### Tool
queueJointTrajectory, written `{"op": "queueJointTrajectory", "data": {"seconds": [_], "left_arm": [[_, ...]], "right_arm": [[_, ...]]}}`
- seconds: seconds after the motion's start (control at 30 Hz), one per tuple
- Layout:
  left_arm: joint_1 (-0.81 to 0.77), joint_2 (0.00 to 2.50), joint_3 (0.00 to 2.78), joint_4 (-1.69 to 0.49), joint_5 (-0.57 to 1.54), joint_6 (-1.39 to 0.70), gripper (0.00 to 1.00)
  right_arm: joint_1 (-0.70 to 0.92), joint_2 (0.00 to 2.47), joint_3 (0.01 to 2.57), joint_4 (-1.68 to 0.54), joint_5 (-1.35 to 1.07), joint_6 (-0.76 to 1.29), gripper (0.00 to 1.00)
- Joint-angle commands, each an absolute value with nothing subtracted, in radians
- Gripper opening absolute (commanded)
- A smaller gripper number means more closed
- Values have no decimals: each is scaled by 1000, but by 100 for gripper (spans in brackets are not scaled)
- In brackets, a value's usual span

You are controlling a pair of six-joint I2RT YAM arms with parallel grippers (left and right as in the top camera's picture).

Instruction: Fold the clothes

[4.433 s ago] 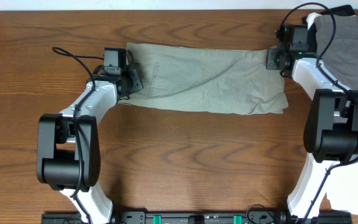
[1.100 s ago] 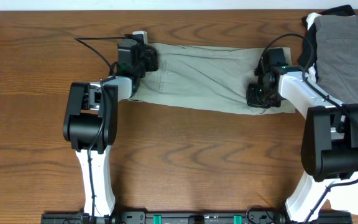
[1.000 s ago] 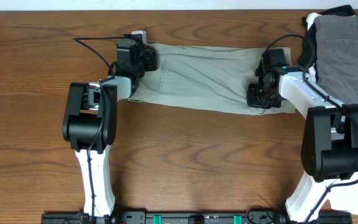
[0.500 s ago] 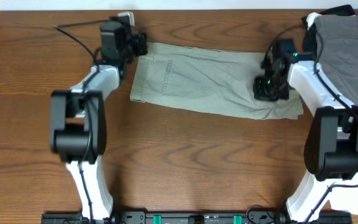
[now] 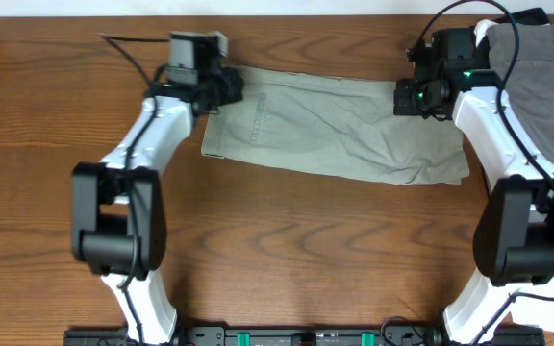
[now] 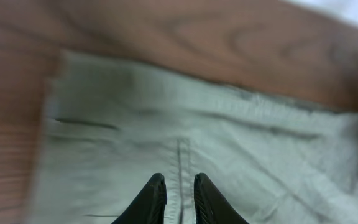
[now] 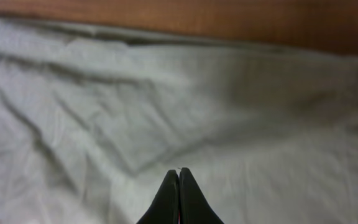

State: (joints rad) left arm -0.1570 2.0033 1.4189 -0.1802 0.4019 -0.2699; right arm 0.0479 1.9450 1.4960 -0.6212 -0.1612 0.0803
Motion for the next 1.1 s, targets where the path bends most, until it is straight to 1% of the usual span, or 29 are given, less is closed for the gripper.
{"op": "queueJointTrajectory", "data": {"seconds": [0.0, 0.3, 0.47, 0.7, 0.83, 0.93, 1.07], "left_arm": [[-202, 2055, 1408, -181, 407, -274, 18], [-234, 2147, 1408, -178, 353, -274, 19], [-235, 2168, 1408, -179, 353, -274, 19], [-235, 2168, 1408, -175, 353, -248, 19], [-235, 2168, 1408, -175, 350, -244, 19], [-235, 2168, 1408, -175, 350, -244, 19], [-235, 2168, 1408, -175, 350, -244, 19]], "right_arm": [[58, 2013, 1491, -569, -175, 62, 1], [67, 2191, 1491, -344, -301, 20, 1], [62, 2275, 1491, -208, -263, 17, 1], [53, 2277, 1491, -46, -279, 30, 1], [54, 2241, 1491, 6, -317, 55, 1], [54, 2207, 1491, 6, -357, 55, 1], [51, 2174, 1491, -80, -323, 54, 1]]}}
